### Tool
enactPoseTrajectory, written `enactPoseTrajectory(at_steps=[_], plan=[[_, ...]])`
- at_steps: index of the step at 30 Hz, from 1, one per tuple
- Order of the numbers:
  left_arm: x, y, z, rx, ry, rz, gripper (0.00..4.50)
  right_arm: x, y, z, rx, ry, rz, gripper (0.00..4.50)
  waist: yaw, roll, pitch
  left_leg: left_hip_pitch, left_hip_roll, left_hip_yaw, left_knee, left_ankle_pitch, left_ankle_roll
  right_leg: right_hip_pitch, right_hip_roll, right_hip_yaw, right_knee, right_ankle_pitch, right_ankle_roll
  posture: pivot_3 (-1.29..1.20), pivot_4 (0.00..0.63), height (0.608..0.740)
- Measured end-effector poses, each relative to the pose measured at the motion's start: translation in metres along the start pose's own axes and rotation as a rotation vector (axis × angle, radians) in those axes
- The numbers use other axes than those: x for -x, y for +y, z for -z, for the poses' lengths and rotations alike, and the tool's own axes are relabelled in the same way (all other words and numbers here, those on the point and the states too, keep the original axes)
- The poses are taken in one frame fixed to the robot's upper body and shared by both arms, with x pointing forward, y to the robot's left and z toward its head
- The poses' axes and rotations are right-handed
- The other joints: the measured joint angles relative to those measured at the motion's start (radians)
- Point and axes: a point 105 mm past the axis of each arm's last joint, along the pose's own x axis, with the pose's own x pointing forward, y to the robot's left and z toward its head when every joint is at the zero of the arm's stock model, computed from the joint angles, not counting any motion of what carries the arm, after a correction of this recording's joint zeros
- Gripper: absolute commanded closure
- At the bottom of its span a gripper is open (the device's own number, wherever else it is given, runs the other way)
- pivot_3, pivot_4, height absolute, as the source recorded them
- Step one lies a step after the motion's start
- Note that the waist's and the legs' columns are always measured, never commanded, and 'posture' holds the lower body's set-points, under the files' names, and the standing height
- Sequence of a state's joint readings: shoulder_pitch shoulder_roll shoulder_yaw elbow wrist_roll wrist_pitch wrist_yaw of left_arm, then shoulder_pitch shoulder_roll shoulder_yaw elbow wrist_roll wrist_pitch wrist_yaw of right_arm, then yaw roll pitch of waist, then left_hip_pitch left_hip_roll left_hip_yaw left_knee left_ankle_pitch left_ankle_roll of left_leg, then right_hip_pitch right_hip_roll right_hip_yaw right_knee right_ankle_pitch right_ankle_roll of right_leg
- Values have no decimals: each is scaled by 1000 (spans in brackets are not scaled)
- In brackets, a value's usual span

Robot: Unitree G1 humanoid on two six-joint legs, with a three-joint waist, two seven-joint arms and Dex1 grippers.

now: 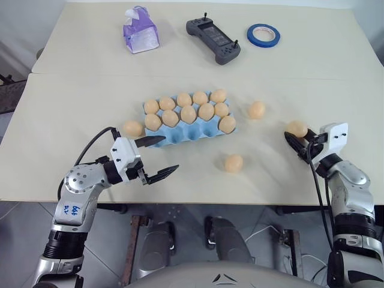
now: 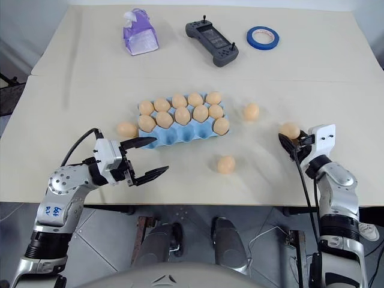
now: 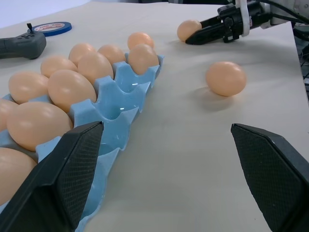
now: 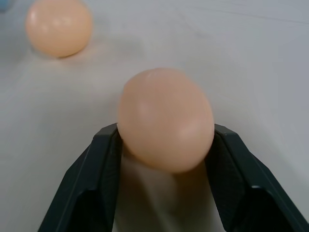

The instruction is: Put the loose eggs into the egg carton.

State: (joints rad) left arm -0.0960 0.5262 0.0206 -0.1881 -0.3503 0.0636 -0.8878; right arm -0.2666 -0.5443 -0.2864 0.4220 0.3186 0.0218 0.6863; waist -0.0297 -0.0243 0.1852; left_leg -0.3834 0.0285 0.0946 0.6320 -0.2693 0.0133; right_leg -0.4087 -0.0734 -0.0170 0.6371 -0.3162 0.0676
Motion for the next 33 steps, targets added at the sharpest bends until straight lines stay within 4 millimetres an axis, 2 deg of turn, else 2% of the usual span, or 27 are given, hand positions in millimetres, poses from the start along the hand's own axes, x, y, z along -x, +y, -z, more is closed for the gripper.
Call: enactPoseTrajectory(at_steps=[16, 22, 26, 29, 33], plan=[[0, 1, 0, 3, 1, -8, 0, -6, 0, -1, 2, -34, 1, 2013, -2, 0, 0, 1, 0, 0, 0, 0, 0, 0, 0, 0, 0, 0, 0, 0, 150, 740], [0, 1, 1, 8, 5, -8, 0, -11, 4, -2, -10, -68, -4, 3140, -6, 0, 0, 2, 0, 0, 0, 0, 0, 1, 0, 0, 0, 0, 0, 0, 150, 740], [0, 1, 0, 8, 5, -8, 0, -12, 11, -3, -12, -88, -31, 3140, -5, 0, 0, 2, 0, 0, 0, 0, 0, 1, 0, 0, 0, 0, 0, 0, 150, 740], [2, 1, -1, 4, 7, -18, 0, -12, 31, -11, 1, -112, -118, 3140, -5, 0, 0, 1, 0, 0, -1, 0, 0, 1, 0, 0, 0, 0, 0, 0, 150, 740], [7, 2, -2, 2, 14, -39, 0, -17, 75, -46, 52, -176, -316, 3140, -7, 1, 1, 1, 1, 0, -1, 0, 0, 0, 0, 0, 0, 0, 0, 0, 150, 740]])
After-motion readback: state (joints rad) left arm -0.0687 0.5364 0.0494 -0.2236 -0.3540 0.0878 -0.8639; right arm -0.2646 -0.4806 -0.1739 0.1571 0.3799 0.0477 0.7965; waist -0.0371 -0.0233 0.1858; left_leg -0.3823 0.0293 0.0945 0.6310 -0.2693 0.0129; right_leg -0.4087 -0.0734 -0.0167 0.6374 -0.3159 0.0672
